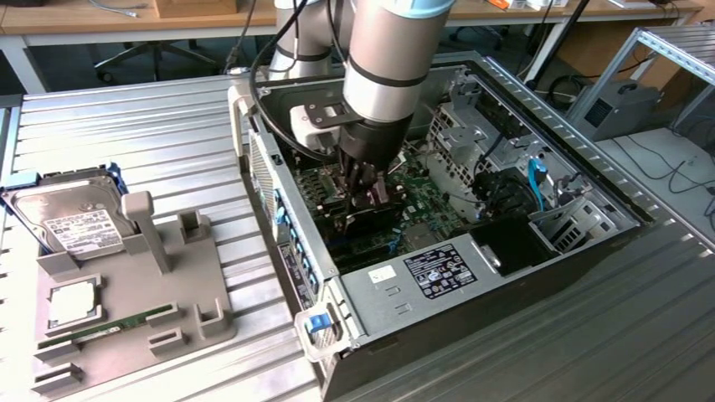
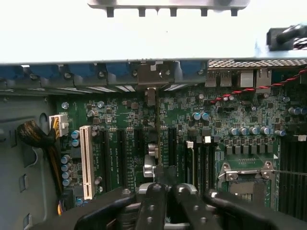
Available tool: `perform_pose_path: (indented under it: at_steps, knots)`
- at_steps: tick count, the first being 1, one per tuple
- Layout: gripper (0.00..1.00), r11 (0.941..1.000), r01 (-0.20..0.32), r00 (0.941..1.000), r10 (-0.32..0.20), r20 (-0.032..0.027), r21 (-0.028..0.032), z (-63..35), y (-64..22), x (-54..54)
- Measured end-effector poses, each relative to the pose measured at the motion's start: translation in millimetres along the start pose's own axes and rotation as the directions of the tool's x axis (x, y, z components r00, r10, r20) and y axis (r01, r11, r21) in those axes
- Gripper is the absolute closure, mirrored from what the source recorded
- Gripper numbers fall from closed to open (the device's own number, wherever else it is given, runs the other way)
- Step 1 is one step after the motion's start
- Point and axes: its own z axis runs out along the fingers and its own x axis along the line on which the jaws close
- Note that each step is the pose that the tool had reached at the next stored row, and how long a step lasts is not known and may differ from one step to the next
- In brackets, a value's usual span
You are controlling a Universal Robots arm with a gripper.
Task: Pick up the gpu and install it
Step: 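Press down on the gpu until it lock into place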
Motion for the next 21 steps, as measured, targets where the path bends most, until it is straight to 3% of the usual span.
perform_pose_path:
  at_steps: [6, 15, 21]
  knots:
    - [0.89, 1.0000, 0.000, 1.0000, 0.000, -0.0008, 0.0001, -12.2, -0.2, -0.5]
    - [0.89, 1.0000, 0.000, 1.0000, 0.000, -0.0012, 0.0000, -44.8, -1.4, -1.7]
    - [0.89, 1.0000, 0.000, 1.0000, 0.000, -0.0012, 0.0000, -46.0, -2.9, -1.8]
